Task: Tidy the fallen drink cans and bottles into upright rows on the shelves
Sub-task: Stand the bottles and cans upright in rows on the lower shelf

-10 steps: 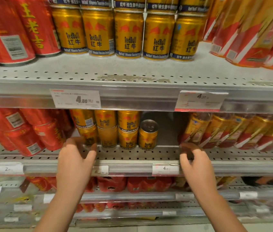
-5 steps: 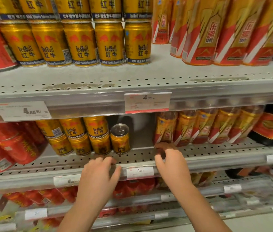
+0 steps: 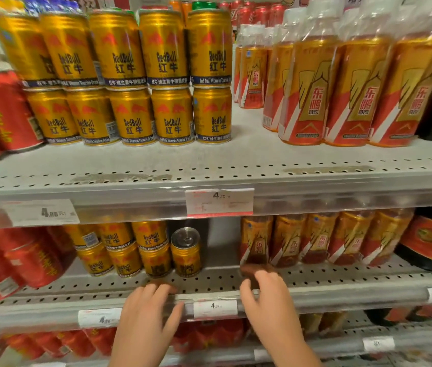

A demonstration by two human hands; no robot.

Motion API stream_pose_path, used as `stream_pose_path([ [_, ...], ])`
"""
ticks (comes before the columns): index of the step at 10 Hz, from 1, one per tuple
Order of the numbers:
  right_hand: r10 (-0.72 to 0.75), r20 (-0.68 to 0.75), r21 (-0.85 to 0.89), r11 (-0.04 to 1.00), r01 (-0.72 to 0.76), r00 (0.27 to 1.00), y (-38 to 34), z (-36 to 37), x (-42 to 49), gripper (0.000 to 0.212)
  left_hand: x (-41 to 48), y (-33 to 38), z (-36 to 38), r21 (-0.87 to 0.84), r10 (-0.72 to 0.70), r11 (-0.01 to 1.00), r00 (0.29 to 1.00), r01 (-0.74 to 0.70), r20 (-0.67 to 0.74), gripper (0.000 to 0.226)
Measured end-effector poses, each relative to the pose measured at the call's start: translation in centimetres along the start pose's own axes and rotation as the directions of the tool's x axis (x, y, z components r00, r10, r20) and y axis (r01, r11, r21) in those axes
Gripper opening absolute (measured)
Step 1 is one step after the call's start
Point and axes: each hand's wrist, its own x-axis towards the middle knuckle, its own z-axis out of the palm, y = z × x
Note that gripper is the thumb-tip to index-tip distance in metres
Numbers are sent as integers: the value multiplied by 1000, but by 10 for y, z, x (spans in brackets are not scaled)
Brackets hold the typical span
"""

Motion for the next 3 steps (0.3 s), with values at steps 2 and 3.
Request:
stream_pose_path([
  [2, -162, -142, 128, 975, 180, 977, -42, -23, -21, 33, 1, 14, -55, -301, 140, 933, 969, -199, -206, 10],
  [3, -308, -334, 143, 918, 371, 891, -85, -50, -23, 32, 11, 29, -111, -336, 234, 863, 889, -376, -394, 10],
])
